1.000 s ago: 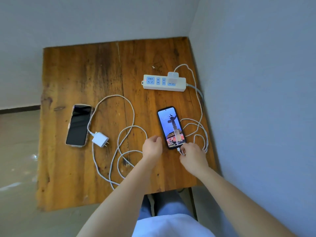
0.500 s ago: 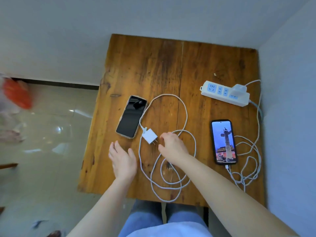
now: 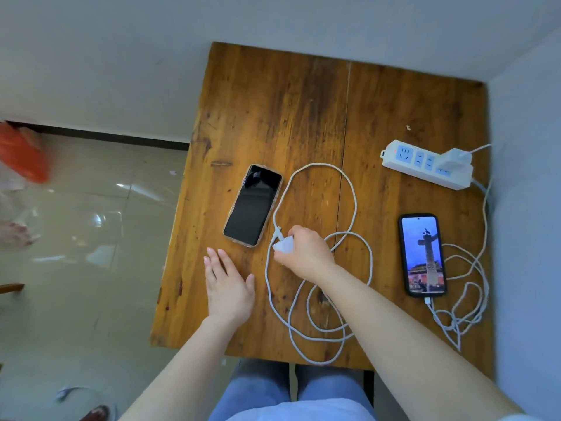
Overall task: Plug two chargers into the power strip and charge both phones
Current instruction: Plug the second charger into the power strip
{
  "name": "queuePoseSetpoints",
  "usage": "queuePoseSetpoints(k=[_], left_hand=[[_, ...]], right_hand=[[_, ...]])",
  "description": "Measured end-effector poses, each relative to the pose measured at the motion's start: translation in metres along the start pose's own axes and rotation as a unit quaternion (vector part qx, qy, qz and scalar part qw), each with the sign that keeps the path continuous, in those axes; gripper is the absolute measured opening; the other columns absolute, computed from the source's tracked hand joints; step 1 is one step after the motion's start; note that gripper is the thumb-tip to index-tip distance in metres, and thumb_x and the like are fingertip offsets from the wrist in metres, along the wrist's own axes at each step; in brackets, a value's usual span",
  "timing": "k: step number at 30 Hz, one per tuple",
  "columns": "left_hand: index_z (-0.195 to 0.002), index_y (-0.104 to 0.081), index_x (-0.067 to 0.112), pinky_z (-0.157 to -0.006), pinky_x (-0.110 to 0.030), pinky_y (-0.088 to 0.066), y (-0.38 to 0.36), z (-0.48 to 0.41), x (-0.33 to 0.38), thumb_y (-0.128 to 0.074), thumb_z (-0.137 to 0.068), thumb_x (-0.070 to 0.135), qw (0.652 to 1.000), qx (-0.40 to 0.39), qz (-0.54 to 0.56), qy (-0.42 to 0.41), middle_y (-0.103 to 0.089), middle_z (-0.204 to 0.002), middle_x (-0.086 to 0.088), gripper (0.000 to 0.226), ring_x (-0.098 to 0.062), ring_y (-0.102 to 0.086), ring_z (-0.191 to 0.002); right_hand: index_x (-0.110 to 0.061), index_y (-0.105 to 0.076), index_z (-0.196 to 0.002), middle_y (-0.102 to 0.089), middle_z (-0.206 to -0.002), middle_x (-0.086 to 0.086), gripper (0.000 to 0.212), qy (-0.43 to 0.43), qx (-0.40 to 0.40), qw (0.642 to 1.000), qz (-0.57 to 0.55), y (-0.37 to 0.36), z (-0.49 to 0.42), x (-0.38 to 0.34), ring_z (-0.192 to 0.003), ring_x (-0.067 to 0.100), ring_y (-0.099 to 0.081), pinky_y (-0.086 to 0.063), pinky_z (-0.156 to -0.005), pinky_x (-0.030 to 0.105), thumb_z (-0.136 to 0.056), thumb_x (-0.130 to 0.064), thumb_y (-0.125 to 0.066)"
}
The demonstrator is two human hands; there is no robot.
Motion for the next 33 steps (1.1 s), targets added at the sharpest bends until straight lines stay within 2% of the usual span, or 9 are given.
queuePoseSetpoints(k=[7, 11, 17, 20, 22, 24, 26, 29, 33], left_hand=[[-0.151, 0.008, 0.013, -0.115, -0.043, -0.016, 0.006, 0.002, -0.004, -0.056, -0.091, 0.036, 0.999, -0.032, 0.012, 0.009, 0.013, -0.161, -0.008, 0.091, -0.030, 0.006, -0.147], [-0.152, -0.005, 0.013, -0.111, -0.047, -0.029, 0.033, 0.010, 0.021, -0.059, -0.090, 0.020, 0.991, 0.042, 0.112, 0.053, -0.002, -0.161, -0.008, 0.082, -0.030, -0.006, -0.147], [-0.151, -0.018, 0.027, -0.114, -0.043, -0.020, 0.056, 0.035, 0.180, -0.061, -0.077, -0.003, 0.952, 0.096, 0.048, -0.285, -0.009, -0.160, -0.008, 0.090, -0.030, -0.006, -0.146], [-0.128, -0.056, 0.020, -0.116, -0.045, -0.014, 0.053, 0.034, 0.240, -0.063, -0.086, 0.015, 0.927, 0.070, -0.012, -0.367, -0.028, -0.156, -0.009, 0.043, -0.029, -0.008, -0.147], [-0.099, -0.068, 0.015, -0.118, -0.045, -0.012, 0.063, 0.029, 0.265, -0.051, -0.095, 0.025, 0.926, 0.071, 0.019, -0.370, -0.061, -0.128, -0.008, 0.020, -0.026, -0.037, -0.137], [-0.078, -0.061, 0.015, -0.115, -0.042, -0.024, 0.076, 0.028, 0.286, -0.045, -0.098, 0.028, 0.924, 0.065, 0.095, -0.365, -0.067, -0.078, 0.000, 0.028, -0.017, -0.063, -0.086], [-0.068, -0.053, 0.018, -0.091, -0.026, -0.046, 0.091, 0.028, 0.306, -0.049, -0.096, 0.028, 0.915, 0.080, 0.161, -0.360, -0.051, -0.054, 0.009, 0.030, -0.009, -0.049, -0.051], [-0.072, -0.051, 0.022, -0.047, -0.008, -0.034, 0.108, 0.019, 0.327, -0.053, -0.094, 0.024, 0.904, 0.102, 0.252, -0.330, -0.047, -0.056, 0.014, 0.022, -0.003, -0.048, -0.049], [-0.111, -0.050, 0.011, -0.057, -0.007, -0.037, 0.124, 0.012, 0.354, -0.045, -0.096, 0.007, 0.872, 0.157, 0.257, -0.387, -0.055, -0.086, 0.002, 0.016, -0.006, -0.050, -0.064]], right_hand=[[-0.015, -0.053, -0.129, -0.057, -0.110, 0.003, 0.062, -0.069, -0.106, 0.962, -0.241, 0.025, 0.019, 0.064, -0.067, 0.016, -0.067, -0.054, -0.054, 0.022, -0.070, -0.029, -0.070], [-0.020, -0.057, -0.115, -0.057, -0.096, -0.003, 0.053, -0.056, -0.130, 0.964, -0.227, 0.048, 0.026, 0.081, -0.062, 0.018, -0.068, -0.054, -0.052, 0.020, -0.065, -0.027, -0.071], [-0.036, -0.053, -0.103, -0.059, -0.099, -0.011, 0.050, 0.048, -0.149, 0.981, -0.115, 0.096, 0.031, 0.082, -0.080, 0.014, -0.064, -0.052, -0.054, 0.018, -0.059, -0.028, -0.074], [-0.037, -0.053, -0.105, -0.055, -0.105, -0.012, 0.050, 0.103, -0.110, 0.988, -0.037, 0.130, 0.027, 0.087, -0.085, 0.014, -0.058, -0.051, -0.059, 0.023, -0.062, -0.023, -0.075], [-0.034, -0.054, -0.107, -0.051, -0.107, -0.011, 0.048, 0.121, -0.049, 0.991, 0.024, 0.159, 0.019, 0.096, -0.087, 0.015, -0.057, -0.055, -0.066, 0.029, -0.067, -0.019, -0.076], [-0.033, -0.053, -0.105, -0.049, -0.109, -0.009, 0.045, 0.120, 0.015, 0.992, 0.032, 0.190, 0.007, 0.107, -0.091, 0.015, -0.056, -0.054, -0.065, 0.027, -0.070, -0.015, -0.076], [-0.033, -0.048, -0.101, -0.052, -0.117, -0.005, 0.045, 0.107, 0.064, 0.992, -0.014, 0.219, -0.008, 0.118, -0.103, 0.013, -0.053, -0.047, -0.064, 0.021, -0.073, -0.012, -0.076], [-0.030, -0.046, -0.100, -0.059, -0.123, 0.000, 0.042, 0.070, 0.121, 0.988, -0.067, 0.257, -0.032, 0.133, -0.101, 0.016, -0.058, -0.047, -0.060, 0.017, -0.075, -0.021, -0.078], [-0.022, -0.053, -0.095, -0.063, -0.100, -0.002, 0.039, 0.001, 0.152, 0.984, -0.091, 0.288, -0.069, 0.148, -0.077, 0.009, -0.061, -0.040, -0.047, 0.014, -0.072, -0.037, -0.080]])
Point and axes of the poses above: each hand's wrist, its own z-axis away from the middle knuckle, its own y-axis out of the back of the hand, x = y × z, the point moved 9 cm from there along -z, towards the middle knuckle
